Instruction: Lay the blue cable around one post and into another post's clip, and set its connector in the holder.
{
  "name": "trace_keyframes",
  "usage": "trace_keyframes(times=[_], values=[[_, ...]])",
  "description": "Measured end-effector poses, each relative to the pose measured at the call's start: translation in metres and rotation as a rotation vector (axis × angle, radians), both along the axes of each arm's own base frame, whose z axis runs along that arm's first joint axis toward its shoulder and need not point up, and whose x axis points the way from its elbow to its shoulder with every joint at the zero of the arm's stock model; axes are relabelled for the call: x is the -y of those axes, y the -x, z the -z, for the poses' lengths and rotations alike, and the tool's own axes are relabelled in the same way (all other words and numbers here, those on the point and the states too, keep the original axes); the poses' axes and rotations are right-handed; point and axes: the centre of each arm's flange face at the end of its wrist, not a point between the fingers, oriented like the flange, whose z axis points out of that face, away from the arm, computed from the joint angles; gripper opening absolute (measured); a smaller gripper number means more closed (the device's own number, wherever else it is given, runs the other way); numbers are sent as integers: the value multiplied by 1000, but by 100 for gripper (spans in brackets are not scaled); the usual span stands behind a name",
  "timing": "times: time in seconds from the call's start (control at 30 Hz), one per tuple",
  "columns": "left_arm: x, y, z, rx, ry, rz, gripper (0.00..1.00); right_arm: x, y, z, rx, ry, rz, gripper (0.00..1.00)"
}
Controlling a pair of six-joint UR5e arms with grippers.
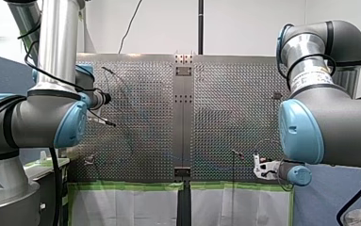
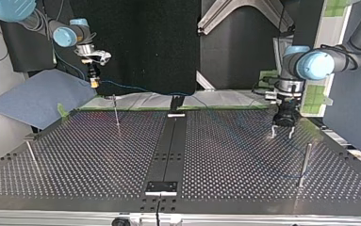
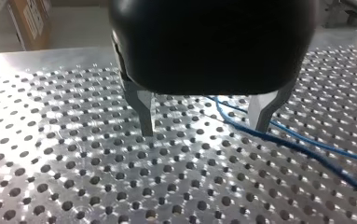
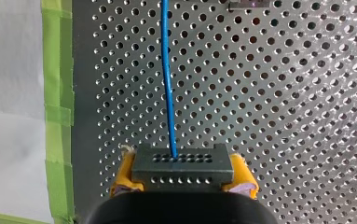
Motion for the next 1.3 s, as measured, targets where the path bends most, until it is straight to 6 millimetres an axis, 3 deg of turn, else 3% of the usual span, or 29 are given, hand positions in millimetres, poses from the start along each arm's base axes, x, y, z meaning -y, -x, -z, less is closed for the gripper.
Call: trace_keyframes(times=[0.27, 0.5, 0.9, 1.3], values=[[-6, 22, -3, -49, -46, -47, 100, -1, -2, 0, 0, -1, -5, 0], [-16, 33, -21, -53, -82, -90, 100, -1, -3, 0, 1, -1, -7, 0], [-43, 34, -90, 16, -187, -218, 100, 0, -2, 0, 14, -4, 0, 0], [-58, 46, -175, 99, -293, -365, 100, 1, 1, 0, 19, -7, 6, 0]])
